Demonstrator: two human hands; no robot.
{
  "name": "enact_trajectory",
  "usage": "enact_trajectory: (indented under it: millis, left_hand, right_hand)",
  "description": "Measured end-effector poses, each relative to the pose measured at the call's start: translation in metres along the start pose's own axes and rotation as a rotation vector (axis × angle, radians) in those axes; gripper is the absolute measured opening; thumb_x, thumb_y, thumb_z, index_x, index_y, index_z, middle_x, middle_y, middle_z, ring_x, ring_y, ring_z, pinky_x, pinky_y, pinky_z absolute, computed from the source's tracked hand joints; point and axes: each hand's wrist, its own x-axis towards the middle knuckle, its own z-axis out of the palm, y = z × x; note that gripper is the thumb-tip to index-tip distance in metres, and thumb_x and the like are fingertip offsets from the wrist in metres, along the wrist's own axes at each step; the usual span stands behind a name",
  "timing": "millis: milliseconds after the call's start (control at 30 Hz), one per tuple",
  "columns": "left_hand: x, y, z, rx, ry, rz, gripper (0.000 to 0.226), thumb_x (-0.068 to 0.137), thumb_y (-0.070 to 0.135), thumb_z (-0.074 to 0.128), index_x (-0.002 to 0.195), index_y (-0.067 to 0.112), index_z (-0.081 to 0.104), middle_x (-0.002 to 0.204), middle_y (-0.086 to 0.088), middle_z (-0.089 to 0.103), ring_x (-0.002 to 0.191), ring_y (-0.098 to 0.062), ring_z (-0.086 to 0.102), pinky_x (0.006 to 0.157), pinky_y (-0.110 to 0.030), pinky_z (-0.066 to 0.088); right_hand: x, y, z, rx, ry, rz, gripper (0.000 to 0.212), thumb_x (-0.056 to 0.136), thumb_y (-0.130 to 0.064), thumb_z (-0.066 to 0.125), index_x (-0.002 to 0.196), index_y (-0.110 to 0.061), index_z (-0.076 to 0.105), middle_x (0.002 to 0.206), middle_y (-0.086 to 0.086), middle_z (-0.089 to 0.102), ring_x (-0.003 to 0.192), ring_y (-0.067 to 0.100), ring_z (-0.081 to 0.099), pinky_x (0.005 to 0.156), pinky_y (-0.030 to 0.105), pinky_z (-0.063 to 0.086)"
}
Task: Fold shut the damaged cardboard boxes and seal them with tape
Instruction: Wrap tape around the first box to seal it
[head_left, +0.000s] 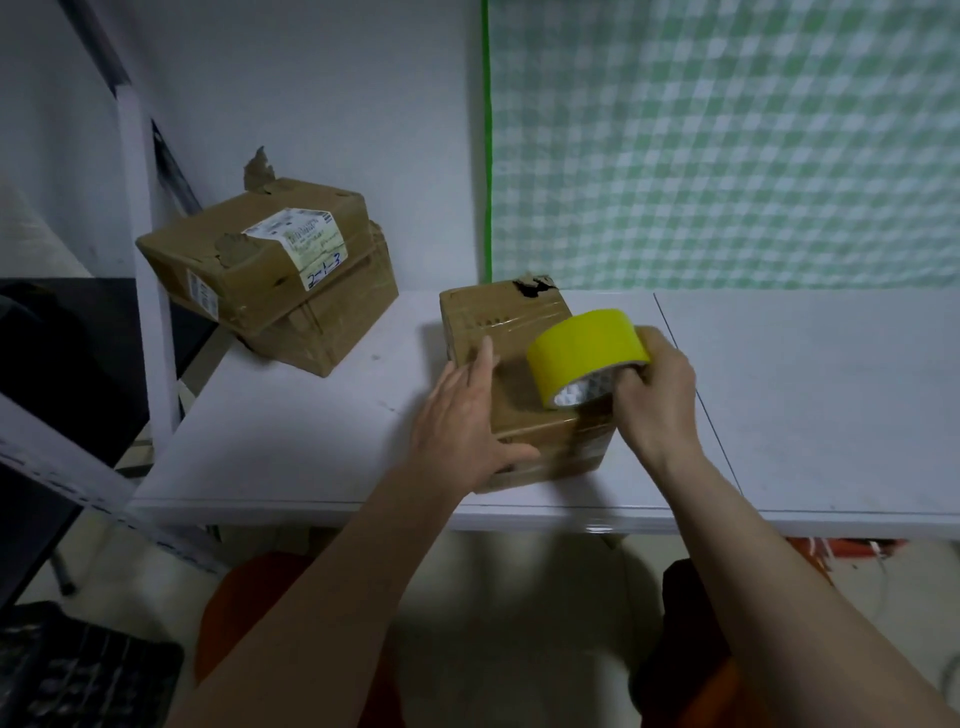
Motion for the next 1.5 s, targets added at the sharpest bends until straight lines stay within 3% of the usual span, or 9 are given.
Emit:
enact_trajectory:
  millis: [100,200,267,400,633,800,1167,1333,1500]
  left_hand:
    - [-0.002,-0.001,-0.001,-0.004,-0.017,0.014,0.129,0.064,0.055,0.08,0.152,0.022,-0.008,0.156,0.015,0.023,0.146,-0.022,0.015,0.118,-0.044,0.02]
    - [-0.004,-0.001,-0.002,-0.014,-0.017,0.015,0.127,0.066,0.052,0.08,0.152,0.022,-0.009,0.157,0.016,0.022,0.147,-0.021,0.012,0.119,-0.043,0.017]
    - [-0.004,-0.001,-0.002,-0.014,-0.01,0.019,0.127,0.066,0.052,0.08,0.152,0.022,-0.009,0.156,0.016,0.023,0.146,-0.02,0.014,0.118,-0.045,0.02]
    - [-0.003,0.0,-0.002,-0.002,-0.004,0.025,0.127,0.065,0.051,0.081,0.152,0.02,-0.006,0.155,0.015,0.026,0.143,-0.017,0.021,0.115,-0.045,0.026]
    - [-0.003,0.002,-0.002,0.008,0.001,0.031,0.124,0.066,0.052,0.08,0.153,0.021,-0.004,0.154,0.014,0.027,0.14,-0.014,0.024,0.114,-0.04,0.026]
    - [-0.004,0.002,-0.002,0.0,0.006,0.022,0.123,0.067,0.051,0.08,0.153,0.021,-0.003,0.154,0.014,0.028,0.139,-0.013,0.025,0.114,-0.041,0.028]
    - [-0.004,0.003,-0.001,0.005,0.015,0.022,0.123,0.066,0.051,0.081,0.153,0.022,-0.002,0.153,0.013,0.029,0.137,-0.013,0.027,0.113,-0.041,0.03]
    - [-0.004,0.003,0.001,-0.021,0.008,0.025,0.121,0.068,0.047,0.081,0.153,0.022,-0.001,0.153,0.012,0.028,0.138,-0.013,0.027,0.113,-0.042,0.03]
    - [-0.003,0.003,-0.001,-0.004,-0.005,0.034,0.117,0.07,0.043,0.08,0.153,0.024,-0.001,0.153,0.011,0.028,0.14,-0.017,0.024,0.117,-0.043,0.023]
  right_hand:
    - [0.018,0.004,-0.024,-0.031,0.118,0.001,0.053,0.066,0.0,0.039,0.111,-0.014,0.062,0.092,0.015,0.067,0.087,0.036,0.062,0.076,0.046,0.052]
    - [0.025,0.016,-0.034,-0.12,0.142,0.025,0.047,0.072,0.0,0.041,0.113,-0.007,0.063,0.1,0.019,0.067,0.093,0.037,0.06,0.078,0.041,0.05]
    - [0.023,0.019,-0.032,-0.092,0.136,0.015,0.042,0.077,-0.005,0.039,0.111,-0.006,0.064,0.099,0.019,0.066,0.092,0.036,0.06,0.078,0.046,0.05]
    - [0.028,0.026,-0.037,-0.097,0.136,-0.013,0.034,0.085,-0.001,0.042,0.11,-0.004,0.064,0.104,0.022,0.065,0.097,0.036,0.058,0.082,0.039,0.045]
    - [0.028,0.04,-0.037,-0.203,0.109,-0.026,0.029,0.089,-0.003,0.041,0.107,-0.003,0.064,0.101,0.026,0.063,0.094,0.04,0.057,0.076,0.038,0.042]
    - [0.035,0.048,-0.043,-0.296,0.073,-0.018,0.03,0.092,-0.006,0.041,0.113,-0.005,0.063,0.105,0.025,0.061,0.096,0.039,0.054,0.07,0.03,0.03]
    - [0.033,0.065,-0.043,-0.346,0.016,0.014,0.039,0.089,-0.001,0.044,0.123,-0.007,0.059,0.112,0.026,0.057,0.104,0.041,0.052,0.082,0.038,0.038]
    - [0.028,0.078,-0.032,-0.237,0.022,0.067,0.04,0.086,0.002,0.042,0.121,-0.006,0.06,0.112,0.024,0.062,0.103,0.039,0.055,0.081,0.035,0.041]
    - [0.023,0.085,-0.032,-0.219,-0.031,0.091,0.033,0.088,0.002,0.043,0.116,-0.003,0.059,0.111,0.023,0.061,0.099,0.035,0.055,0.073,0.028,0.032]
